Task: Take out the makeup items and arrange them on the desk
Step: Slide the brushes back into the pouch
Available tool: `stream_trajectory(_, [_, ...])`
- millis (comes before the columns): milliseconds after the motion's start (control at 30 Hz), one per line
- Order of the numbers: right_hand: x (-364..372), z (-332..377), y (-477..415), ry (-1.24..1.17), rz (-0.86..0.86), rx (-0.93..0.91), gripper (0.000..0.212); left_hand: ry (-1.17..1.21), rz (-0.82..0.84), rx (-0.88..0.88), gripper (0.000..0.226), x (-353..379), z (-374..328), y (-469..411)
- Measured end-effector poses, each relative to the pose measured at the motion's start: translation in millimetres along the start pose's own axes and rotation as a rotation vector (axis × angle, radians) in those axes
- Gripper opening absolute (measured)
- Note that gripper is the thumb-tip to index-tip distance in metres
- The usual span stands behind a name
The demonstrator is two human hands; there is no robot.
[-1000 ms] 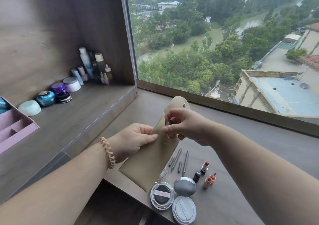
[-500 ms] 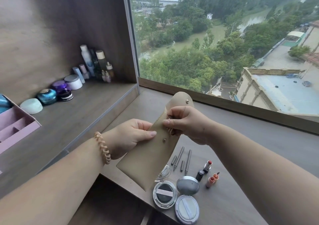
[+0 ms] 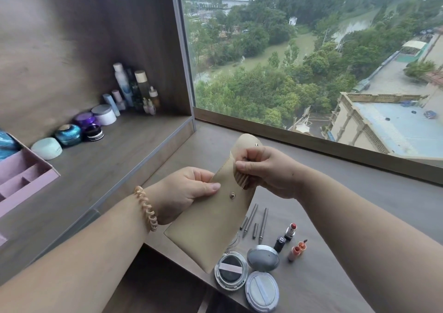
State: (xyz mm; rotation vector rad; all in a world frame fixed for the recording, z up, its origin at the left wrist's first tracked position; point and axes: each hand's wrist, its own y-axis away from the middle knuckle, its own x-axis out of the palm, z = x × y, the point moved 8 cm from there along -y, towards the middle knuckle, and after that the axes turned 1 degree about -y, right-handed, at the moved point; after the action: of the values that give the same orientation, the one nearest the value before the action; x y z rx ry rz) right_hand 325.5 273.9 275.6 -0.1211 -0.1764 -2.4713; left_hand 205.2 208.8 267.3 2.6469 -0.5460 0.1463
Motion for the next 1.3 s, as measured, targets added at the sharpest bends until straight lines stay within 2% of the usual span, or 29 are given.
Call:
stream_trajectory(167, [-26.7,17.0,5.1,0.027,-0.104,-0.028,0.017,0.006,0.016,-0.07,0.021,-6.1,12.7,4.2])
stream_trajectory(367, [-14.0,7.2,-5.4,0.482,-0.159,0.013,0.015,0.11,-0.072,0.01,0.022,0.3,11.2,-9.9])
stream_trajectory(533, [4.2,20.5,-5.4,0.75,-0.276,-0.208,0.023,0.124,-0.11,0.056,0.022,-0.9,9.9,-13.8])
stream_trajectory(667, [8.2,7.4,-9.5,0.785,-0.418,-0.205,0.039,0.104,-0.047,0.045,0.017,12.5,17.8,-15.0])
stream_trajectory(800, [15.7,7.4,-14.3,0.828,-0.395,-0.222,0.04,-0.009,-0.035,0.033,0.029,15.8,25.2,-14.4])
stream_trajectory(933, [-22.6,30.5,-14.1,0.743,-0.555,-0.212,0.043,-0.008,0.044,0.015,0.037,13.2,29.3,-7.3])
stream_trajectory(1067, [-4.9,27.6,-25.9,0.963,-0.442,-0.186,0.042,0.04,0.057,0.045,0.039,14.9,31.1,-8.3])
stream_trajectory(1300, [-10.0,21.3,-26.4,1.054,-0.516,-0.194,0.031,0.085,-0.08,-0.001,0.041,-7.5,39.5,-13.1])
